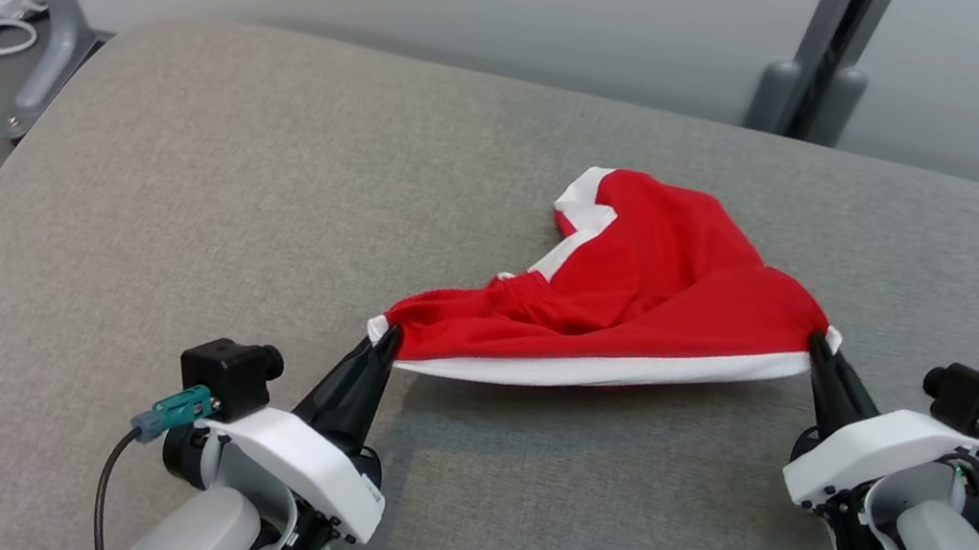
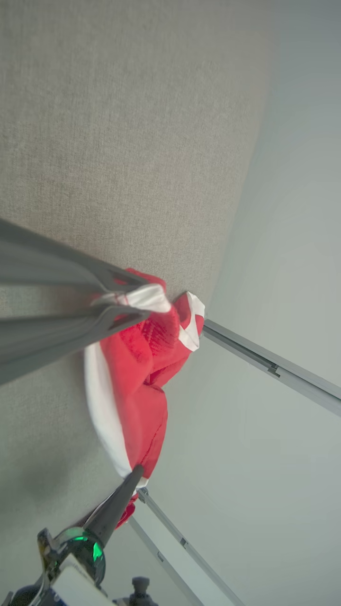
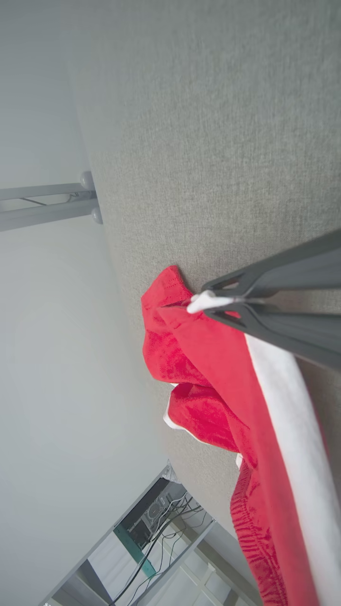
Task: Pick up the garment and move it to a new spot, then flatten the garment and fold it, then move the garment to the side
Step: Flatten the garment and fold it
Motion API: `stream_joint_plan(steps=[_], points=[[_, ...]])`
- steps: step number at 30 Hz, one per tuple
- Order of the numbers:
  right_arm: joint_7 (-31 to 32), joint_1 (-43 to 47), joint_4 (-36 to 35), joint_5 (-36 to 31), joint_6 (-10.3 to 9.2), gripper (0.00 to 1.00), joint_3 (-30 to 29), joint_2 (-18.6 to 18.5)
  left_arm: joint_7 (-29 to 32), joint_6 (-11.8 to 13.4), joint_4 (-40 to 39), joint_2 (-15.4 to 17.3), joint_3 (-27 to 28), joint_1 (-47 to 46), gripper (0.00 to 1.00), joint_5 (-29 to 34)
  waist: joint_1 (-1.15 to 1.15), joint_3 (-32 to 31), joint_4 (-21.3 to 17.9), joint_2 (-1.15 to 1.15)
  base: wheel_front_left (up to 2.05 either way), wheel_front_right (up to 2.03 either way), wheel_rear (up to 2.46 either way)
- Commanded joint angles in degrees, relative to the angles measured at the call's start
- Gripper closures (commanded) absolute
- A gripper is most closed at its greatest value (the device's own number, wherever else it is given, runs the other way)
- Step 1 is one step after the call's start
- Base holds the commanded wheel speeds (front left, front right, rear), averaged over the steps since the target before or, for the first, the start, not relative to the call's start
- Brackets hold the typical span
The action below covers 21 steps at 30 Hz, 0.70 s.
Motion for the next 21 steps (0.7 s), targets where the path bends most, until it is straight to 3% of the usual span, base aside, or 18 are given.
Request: stream_joint_plan(steps=[1, 8, 15, 21], points=[[-0.7, 0.4, -1.1, -0.7, 0.08, 1.0, -0.4, -0.8, 0.2, 0.3, -1.0, 0.2, 0.1, -0.9, 1.0, -0.2, 0.0, -1.9, -1.8, 0.0, 0.0, 0.0, 0.0], [-1.1, -1.3, -9.4, -5.8, 0.07, 1.0, -5.7, -3.0, 4.1, 1.8, -7.0, 2.4, 1.1, -3.9, 1.0, -0.4, 0.0, -5.3, -5.6, 0.0, 0.0, 0.0, 0.0], [-0.7, -3.0, -19.8, -17.1, 0.04, 1.0, -13.7, -0.8, 10.3, 4.5, -13.1, 3.7, 3.5, -10.4, 1.0, -2.2, 0.0, -7.0, -8.7, 0.0, 0.0, 0.0, 0.0], [4.5, -7.3, -27.8, -26.9, 0.04, 1.0, -19.8, 1.7, 17.4, 6.5, -16.4, 3.8, 5.8, -18.7, 1.0, -4.9, 0.0, -6.0, -10.0, 0.0, 0.0, 0.0, 0.0]])
